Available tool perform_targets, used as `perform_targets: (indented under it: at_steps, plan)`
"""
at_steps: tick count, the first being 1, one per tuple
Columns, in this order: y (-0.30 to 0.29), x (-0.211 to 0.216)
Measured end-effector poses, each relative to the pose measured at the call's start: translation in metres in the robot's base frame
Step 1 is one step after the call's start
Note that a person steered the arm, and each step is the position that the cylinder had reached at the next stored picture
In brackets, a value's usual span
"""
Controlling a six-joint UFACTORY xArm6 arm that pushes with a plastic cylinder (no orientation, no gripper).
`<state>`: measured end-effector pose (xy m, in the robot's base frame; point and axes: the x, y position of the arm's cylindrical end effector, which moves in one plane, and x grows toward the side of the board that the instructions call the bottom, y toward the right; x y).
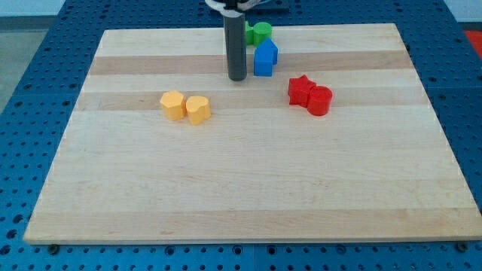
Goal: Move the blue triangle above the red star
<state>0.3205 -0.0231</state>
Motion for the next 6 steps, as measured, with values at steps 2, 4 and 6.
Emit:
perform_targets:
  at_steps: [2, 4, 6]
  plan:
    - [-0.009, -0.029]
    - [0.022, -0.044]
    - [0.065, -0.057]
